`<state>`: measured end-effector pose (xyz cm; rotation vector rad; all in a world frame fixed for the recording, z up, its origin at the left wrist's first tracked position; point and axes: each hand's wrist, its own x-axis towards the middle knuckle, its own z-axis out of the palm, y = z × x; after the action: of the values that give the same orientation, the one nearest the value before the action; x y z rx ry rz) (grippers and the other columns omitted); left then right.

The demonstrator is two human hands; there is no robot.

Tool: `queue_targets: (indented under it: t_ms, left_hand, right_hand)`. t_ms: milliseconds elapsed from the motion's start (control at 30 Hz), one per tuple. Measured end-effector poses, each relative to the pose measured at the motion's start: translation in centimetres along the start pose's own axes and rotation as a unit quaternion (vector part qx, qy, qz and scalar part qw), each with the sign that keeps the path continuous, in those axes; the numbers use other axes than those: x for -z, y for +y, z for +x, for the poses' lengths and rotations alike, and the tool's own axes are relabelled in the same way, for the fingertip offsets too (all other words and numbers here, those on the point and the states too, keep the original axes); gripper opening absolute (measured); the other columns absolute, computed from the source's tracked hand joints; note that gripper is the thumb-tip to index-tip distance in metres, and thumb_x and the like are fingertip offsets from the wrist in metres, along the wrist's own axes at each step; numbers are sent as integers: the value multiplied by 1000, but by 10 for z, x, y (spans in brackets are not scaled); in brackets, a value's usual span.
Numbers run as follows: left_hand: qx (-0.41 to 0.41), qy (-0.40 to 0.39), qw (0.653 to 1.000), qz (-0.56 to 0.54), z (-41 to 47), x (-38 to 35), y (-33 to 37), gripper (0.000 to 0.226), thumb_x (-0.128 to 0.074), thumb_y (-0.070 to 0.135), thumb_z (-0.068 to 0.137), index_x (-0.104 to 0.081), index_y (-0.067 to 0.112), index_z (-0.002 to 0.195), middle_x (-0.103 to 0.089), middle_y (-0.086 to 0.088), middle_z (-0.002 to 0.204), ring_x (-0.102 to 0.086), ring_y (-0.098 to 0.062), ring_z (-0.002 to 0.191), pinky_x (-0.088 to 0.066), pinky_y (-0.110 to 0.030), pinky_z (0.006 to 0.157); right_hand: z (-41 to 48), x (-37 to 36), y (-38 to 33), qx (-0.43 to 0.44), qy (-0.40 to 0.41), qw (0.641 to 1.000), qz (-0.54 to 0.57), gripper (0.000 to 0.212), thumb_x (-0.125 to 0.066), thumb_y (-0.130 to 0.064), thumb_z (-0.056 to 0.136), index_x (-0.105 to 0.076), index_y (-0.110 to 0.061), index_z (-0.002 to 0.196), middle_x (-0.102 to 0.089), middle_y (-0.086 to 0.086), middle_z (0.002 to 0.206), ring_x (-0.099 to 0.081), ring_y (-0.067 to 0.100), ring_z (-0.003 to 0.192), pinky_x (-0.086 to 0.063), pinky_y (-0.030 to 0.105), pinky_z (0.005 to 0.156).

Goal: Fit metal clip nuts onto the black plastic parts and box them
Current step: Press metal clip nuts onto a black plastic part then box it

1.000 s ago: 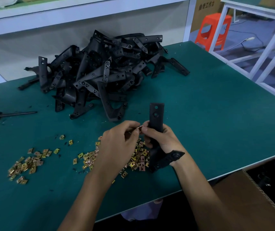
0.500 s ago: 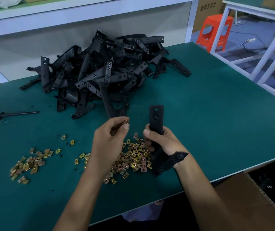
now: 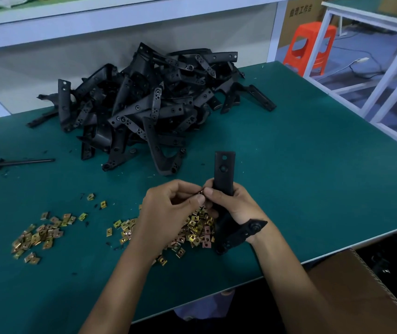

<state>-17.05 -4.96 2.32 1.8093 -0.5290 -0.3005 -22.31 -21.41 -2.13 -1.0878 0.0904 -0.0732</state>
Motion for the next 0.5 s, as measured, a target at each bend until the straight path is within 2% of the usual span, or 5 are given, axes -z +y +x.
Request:
queue_targets:
  t_ms: [100,200,333,433,500]
  left_hand:
    - [11,22,1000,-14,0,-2,-2,13,-79,15,85,-76,28,87,-77,9,81,-72,-3,78,-52,-12,68]
    - [5,40,999,22,1,-1,-6,12,-78,19,86,-75,30,88,-76,12,84,-72,-3,82,-55,-18,69]
    - [1,35,999,35,1,3,-5,16,-78,19,86,-77,35,89,-77,15,86,-72,0,86,-55,-18,76]
    - [0,43,997,71,1,3,-3,14,-76,21,88,-77,34,92,-75,20,86,-71,2,86,-55,-21,79]
    - [-6,43,992,116,-1,1,-1,15,-75,22,89,-75,36,95,-74,24,85,-69,6,85,-54,-22,79]
  right_hand:
    - [0,-3,1,2,-7,1000,-1,7,-69,-14,92,-63,-9,90,-54,6,72,-52,14,65,-42,23,54]
    - [0,-4,1,-6,-9,1000,14,9,-68,-8,91,-64,-7,99,-60,5,76,-58,15,68,-45,24,54]
    - [0,-2,1,4,2,1000,3,7,-70,-5,88,-70,-5,96,-62,5,77,-57,15,70,-46,23,57]
    - [0,-1,1,3,23,1000,-13,9,-77,-10,83,-74,-12,91,-62,7,82,-53,20,75,-46,25,61]
    - [0,-2,1,1,27,999,-25,10,-80,-11,83,-75,-16,89,-62,4,79,-52,18,69,-45,25,60]
